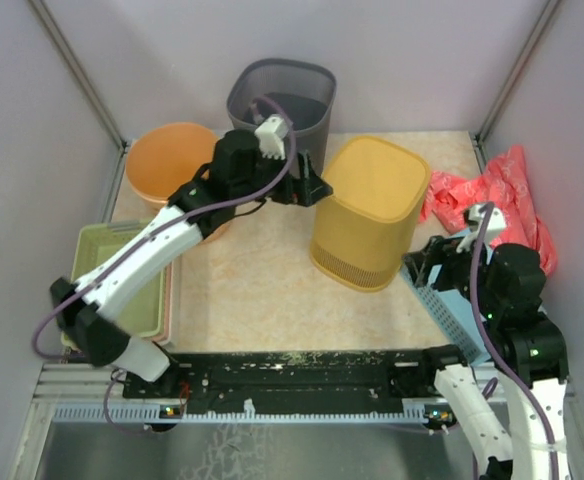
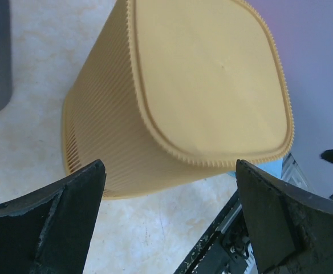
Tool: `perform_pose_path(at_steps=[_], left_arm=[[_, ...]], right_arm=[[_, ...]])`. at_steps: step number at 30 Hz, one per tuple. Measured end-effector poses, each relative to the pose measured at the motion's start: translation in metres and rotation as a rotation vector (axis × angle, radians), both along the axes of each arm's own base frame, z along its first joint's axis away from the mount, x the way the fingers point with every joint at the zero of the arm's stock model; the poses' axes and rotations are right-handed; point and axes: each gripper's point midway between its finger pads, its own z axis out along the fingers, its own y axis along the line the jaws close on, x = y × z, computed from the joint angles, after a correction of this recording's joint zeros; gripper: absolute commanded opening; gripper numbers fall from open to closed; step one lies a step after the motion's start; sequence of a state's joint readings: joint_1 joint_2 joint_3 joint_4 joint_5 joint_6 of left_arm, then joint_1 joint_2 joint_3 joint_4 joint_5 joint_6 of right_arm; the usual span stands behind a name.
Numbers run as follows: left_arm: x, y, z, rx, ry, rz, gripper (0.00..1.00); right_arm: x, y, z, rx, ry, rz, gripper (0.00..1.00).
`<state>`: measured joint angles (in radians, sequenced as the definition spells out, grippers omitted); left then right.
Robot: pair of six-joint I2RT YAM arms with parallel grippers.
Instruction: Turn the large container upside down
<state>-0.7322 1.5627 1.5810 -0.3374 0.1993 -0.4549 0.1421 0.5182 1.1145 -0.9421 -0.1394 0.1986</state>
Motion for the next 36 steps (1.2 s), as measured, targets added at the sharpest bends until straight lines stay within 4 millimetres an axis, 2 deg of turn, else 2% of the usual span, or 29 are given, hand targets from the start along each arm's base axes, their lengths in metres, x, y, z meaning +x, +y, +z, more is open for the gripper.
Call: perform_pose_path(at_steps=[4, 7, 10, 11, 14, 16, 18, 21, 23, 26, 30, 32, 36], left_arm=[[-0.040, 0.056, 0.018, -0.014, -0.059, 0.081, 0.99], [-0.069, 0.100, 0.021, -0.045, -0.086, 0.169, 0.99], [-0.090, 0.137, -0.001, -0.061, -0.052, 0.269, 0.99], [-0.097, 0.148, -0.016, -0.057, -0.023, 0.308, 0.99], [-0.104, 0.167, -0.048, -0.037, 0.044, 0.383, 0.99], [-0.106, 0.173, -0.064, -0.016, 0.083, 0.419, 0.99], [-0.105, 0.176, -0.072, 0.000, 0.107, 0.443, 0.99], [-0.105, 0.180, -0.075, 0.012, 0.117, 0.463, 0.99], [-0.105, 0.182, -0.078, 0.026, 0.123, 0.473, 0.99], [-0.106, 0.185, -0.081, 0.038, 0.127, 0.481, 0.99], [-0.108, 0.187, -0.077, 0.028, 0.118, 0.483, 0.99], [-0.109, 0.188, -0.075, 0.021, 0.113, 0.484, 0.99], [-0.109, 0.189, -0.074, 0.019, 0.109, 0.487, 0.99]], right_arm=[[-0.007, 0.046, -0.018, 0.086, 0.053, 0.266, 0.81], [-0.008, 0.074, -0.019, 0.164, 0.062, 0.420, 0.84], [-0.011, 0.100, -0.013, 0.202, 0.059, 0.559, 0.85], [-0.011, 0.110, -0.011, 0.202, 0.055, 0.602, 0.85], [-0.009, 0.143, -0.014, 0.167, 0.043, 0.687, 0.85], [0.005, 0.160, -0.023, 0.118, 0.041, 0.651, 0.87], [0.035, 0.168, -0.036, 0.072, 0.054, 0.533, 0.91], [0.083, 0.161, -0.057, 0.003, 0.066, 0.305, 0.95], [0.110, 0.147, -0.071, -0.047, 0.072, 0.158, 0.95], [0.146, 0.118, -0.084, -0.066, 0.087, -0.020, 0.95], [0.195, 0.066, -0.089, -0.023, 0.097, -0.246, 0.95], [0.211, 0.048, -0.088, -0.017, 0.095, -0.328, 0.95], [0.225, 0.052, -0.078, 0.025, 0.074, -0.345, 0.91]])
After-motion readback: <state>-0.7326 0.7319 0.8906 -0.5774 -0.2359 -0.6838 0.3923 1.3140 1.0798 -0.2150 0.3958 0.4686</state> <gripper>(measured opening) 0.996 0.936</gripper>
